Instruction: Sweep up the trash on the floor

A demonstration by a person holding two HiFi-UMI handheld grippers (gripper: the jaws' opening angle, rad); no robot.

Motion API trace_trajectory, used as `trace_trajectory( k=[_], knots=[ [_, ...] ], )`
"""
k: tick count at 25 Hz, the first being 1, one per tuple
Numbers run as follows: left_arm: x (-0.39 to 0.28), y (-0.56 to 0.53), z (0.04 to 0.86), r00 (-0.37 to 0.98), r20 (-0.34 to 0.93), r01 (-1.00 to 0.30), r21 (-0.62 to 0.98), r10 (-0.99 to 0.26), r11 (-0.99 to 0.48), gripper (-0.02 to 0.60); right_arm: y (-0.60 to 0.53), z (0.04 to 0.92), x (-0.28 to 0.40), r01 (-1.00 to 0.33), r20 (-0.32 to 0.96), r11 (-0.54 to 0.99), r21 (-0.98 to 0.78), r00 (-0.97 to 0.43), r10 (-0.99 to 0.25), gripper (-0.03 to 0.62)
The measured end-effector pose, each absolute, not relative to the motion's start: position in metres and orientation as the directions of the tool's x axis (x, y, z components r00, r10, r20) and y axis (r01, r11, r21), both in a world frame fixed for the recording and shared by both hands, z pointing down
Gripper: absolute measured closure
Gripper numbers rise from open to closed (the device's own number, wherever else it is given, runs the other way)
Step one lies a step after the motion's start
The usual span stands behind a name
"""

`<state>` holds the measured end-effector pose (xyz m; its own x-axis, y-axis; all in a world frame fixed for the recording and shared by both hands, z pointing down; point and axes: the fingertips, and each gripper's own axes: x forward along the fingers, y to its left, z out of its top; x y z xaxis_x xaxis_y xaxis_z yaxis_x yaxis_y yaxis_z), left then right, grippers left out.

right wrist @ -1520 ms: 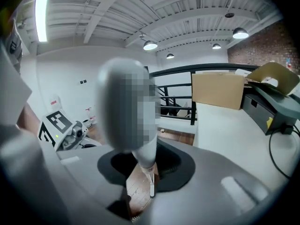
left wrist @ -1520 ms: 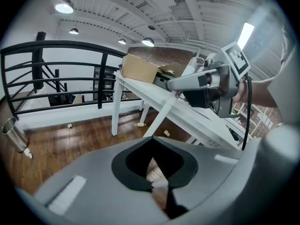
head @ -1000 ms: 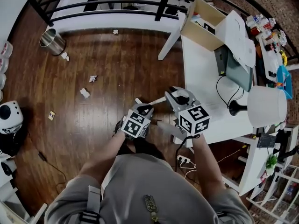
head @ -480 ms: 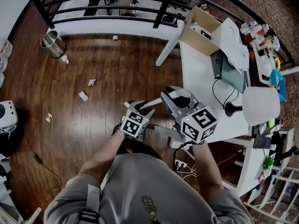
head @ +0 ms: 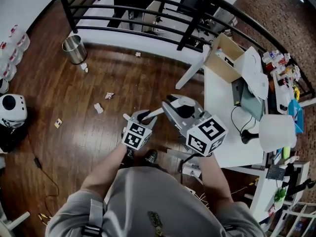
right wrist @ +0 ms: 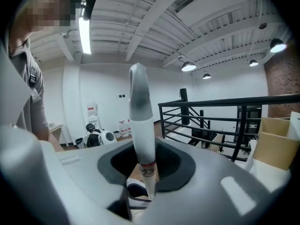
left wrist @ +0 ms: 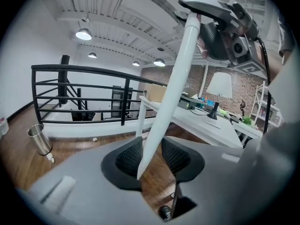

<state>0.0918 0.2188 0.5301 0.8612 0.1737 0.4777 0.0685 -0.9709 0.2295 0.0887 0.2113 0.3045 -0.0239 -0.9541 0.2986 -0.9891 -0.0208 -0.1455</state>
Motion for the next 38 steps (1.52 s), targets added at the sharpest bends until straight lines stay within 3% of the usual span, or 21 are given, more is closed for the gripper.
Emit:
trace_trajectory(
  k=[13, 28, 38],
  knots=[
    [-0.023, 0.089, 0.54, 0.853, 0.52, -0.192, 0.238, -0.042, -0.952, 0.436, 0.099, 0.319, -0.005, -0.96, 0.323, 0.211, -0.185, -0.262, -0.909, 0.508],
    [-0.205, -0.03, 0.538, 0.692, 0.625, -0.523, 0.09, -0.36, -0.848, 0.428, 0.006, 0.328, -0.159, -0.78, 0.247, 0.581, -0.232, -0.625, -0.741, 0.507],
    [-0.342, -0.143, 0.56, 0.683, 0.626, -0.584, 0.159, -0.376, -0.796, 0.428, -0.122, 0.346, -0.307, -0.731, 0.32, 0.653, -0.199, -0.678, -0.662, 0.507]
  ],
)
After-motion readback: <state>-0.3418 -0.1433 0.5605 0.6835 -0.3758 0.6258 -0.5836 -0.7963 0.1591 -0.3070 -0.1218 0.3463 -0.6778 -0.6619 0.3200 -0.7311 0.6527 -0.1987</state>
